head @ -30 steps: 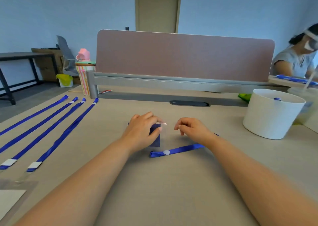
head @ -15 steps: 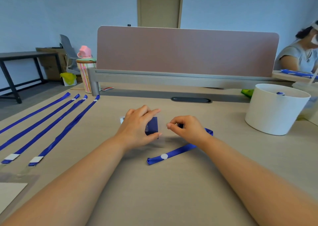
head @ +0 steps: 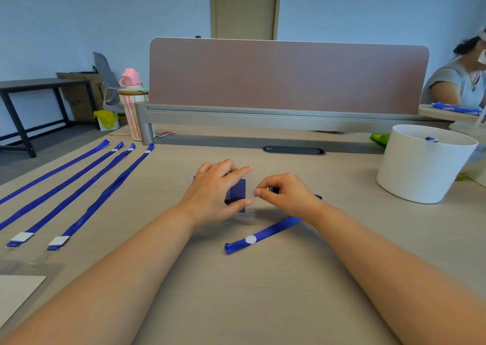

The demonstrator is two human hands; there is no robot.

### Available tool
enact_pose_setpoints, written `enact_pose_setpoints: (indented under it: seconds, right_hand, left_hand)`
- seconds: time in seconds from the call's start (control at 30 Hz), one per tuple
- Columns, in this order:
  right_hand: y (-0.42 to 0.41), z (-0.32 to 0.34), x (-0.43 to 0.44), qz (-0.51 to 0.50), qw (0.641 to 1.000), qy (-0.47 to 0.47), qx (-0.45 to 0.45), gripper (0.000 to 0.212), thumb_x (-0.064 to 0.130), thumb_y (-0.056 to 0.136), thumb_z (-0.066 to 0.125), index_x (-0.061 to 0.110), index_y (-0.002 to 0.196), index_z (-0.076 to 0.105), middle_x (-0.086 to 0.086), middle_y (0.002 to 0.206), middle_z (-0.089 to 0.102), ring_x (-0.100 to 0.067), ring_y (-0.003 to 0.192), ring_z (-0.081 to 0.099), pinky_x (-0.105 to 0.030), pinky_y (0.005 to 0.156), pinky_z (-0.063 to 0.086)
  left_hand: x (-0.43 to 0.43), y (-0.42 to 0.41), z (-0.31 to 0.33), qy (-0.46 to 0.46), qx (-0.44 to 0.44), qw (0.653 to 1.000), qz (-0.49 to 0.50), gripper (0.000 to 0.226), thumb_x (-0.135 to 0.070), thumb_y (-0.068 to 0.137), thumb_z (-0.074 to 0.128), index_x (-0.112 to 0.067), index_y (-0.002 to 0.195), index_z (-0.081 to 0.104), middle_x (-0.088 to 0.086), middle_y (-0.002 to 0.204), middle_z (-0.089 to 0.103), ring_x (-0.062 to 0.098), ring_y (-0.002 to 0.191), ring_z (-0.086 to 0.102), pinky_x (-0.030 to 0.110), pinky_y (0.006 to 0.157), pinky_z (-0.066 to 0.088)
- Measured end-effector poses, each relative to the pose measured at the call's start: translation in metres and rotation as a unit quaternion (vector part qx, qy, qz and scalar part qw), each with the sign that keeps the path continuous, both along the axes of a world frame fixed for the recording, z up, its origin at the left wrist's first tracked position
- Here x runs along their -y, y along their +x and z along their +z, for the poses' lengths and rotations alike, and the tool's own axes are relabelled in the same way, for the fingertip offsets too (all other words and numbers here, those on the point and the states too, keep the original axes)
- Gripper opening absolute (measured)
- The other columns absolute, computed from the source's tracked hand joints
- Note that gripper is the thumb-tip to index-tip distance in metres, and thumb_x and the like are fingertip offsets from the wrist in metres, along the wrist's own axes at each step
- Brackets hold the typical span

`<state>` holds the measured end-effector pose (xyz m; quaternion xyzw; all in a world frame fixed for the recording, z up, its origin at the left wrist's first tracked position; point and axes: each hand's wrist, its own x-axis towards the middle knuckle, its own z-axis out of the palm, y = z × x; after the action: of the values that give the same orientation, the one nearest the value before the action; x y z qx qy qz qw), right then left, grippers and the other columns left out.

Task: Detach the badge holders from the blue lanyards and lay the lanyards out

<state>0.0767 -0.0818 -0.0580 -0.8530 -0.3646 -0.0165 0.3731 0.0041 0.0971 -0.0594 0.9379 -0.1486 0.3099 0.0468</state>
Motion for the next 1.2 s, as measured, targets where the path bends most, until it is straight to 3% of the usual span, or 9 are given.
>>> enact_pose_setpoints:
  seconds: [0.13,0.5,0.6,0.7,0.83,0.93,1.1,1.2]
  right_hand:
    - [-0.0011,0.0018,0.0001,0.018,1.000,-0.003,-0.016,0.015,0.022,0.091,0.056,0.020,0.083,0.069,0.010,0.060,0.048,-0.008,0.056,0.039,-0.010,0.055,0.036]
    - [-0.0003,0.0021,0.0024,0.058,0.998,-0.011,-0.029,0.032,0.017,0.094,0.050,0.036,0.069,0.054,0.016,0.064,0.049,-0.002,0.061,0.044,-0.007,0.061,0.037]
    - [-0.0014,0.0028,0.0025,0.072,0.997,-0.002,-0.033,0.030,0.016,0.094,0.050,0.034,0.071,0.054,0.015,0.065,0.049,0.002,0.060,0.046,-0.007,0.062,0.037]
    - [-0.0019,0.0034,0.0018,0.082,0.996,0.002,-0.048,0.028,0.015,0.095,0.047,0.031,0.074,0.057,0.010,0.066,0.049,-0.002,0.061,0.044,-0.006,0.060,0.037]
    - [-0.0026,0.0029,0.0012,0.084,0.990,0.011,-0.111,0.025,0.008,0.096,0.039,0.023,0.087,0.057,0.005,0.062,0.049,-0.002,0.058,0.043,-0.015,0.062,0.036]
    - [-0.0043,0.0051,0.0014,0.077,0.988,0.020,-0.134,0.025,0.004,0.093,0.040,0.024,0.085,0.050,0.003,0.064,0.054,-0.003,0.060,0.045,-0.019,0.064,0.037]
    - [-0.0076,0.0084,0.0016,0.075,0.993,-0.006,-0.088,0.017,0.010,0.094,0.047,0.023,0.086,0.054,0.011,0.076,0.057,0.013,0.057,0.051,-0.009,0.063,0.039]
    - [-0.0080,0.0084,0.0022,0.074,0.992,0.016,-0.097,0.013,0.008,0.094,0.048,0.015,0.092,0.058,0.008,0.076,0.056,0.002,0.059,0.054,-0.005,0.059,0.043]
  left_hand:
    - [0.0012,-0.0010,0.0011,0.002,-0.016,1.000,-0.001,0.069,-0.047,0.074,0.062,-0.014,0.133,0.049,0.004,0.097,0.056,0.021,0.090,0.055,0.031,0.084,0.030]
    - [-0.0002,0.0026,-0.0034,-0.018,-0.003,1.000,-0.013,0.068,-0.052,0.075,0.056,-0.014,0.131,0.051,0.003,0.094,0.055,0.019,0.087,0.056,0.030,0.082,0.031]
    - [0.0005,0.0026,-0.0040,-0.032,-0.009,0.999,-0.021,0.070,-0.056,0.076,0.044,-0.016,0.132,0.050,0.001,0.095,0.054,0.017,0.088,0.054,0.029,0.082,0.030]
    - [-0.0002,0.0034,-0.0053,-0.044,0.008,0.999,-0.025,0.067,-0.054,0.076,0.045,-0.015,0.130,0.052,0.001,0.093,0.055,0.015,0.086,0.052,0.030,0.080,0.031]
    - [-0.0023,0.0055,-0.0062,-0.047,0.014,0.999,-0.020,0.066,-0.052,0.077,0.044,-0.014,0.129,0.053,0.003,0.091,0.055,0.009,0.086,0.043,0.032,0.079,0.031]
    - [-0.0042,0.0054,-0.0041,-0.038,-0.015,0.999,-0.014,0.067,-0.054,0.078,0.043,-0.016,0.133,0.050,0.003,0.096,0.055,0.014,0.090,0.049,0.031,0.083,0.029]
    - [-0.0005,0.0025,-0.0020,-0.027,-0.020,0.999,0.011,0.057,-0.038,0.082,0.061,-0.017,0.134,0.049,0.004,0.099,0.055,0.022,0.094,0.055,0.029,0.085,0.026]
    - [0.0007,-0.0005,-0.0002,-0.041,-0.013,0.999,0.029,0.055,-0.040,0.082,0.063,-0.020,0.131,0.051,0.001,0.100,0.055,0.020,0.096,0.054,0.027,0.085,0.024]
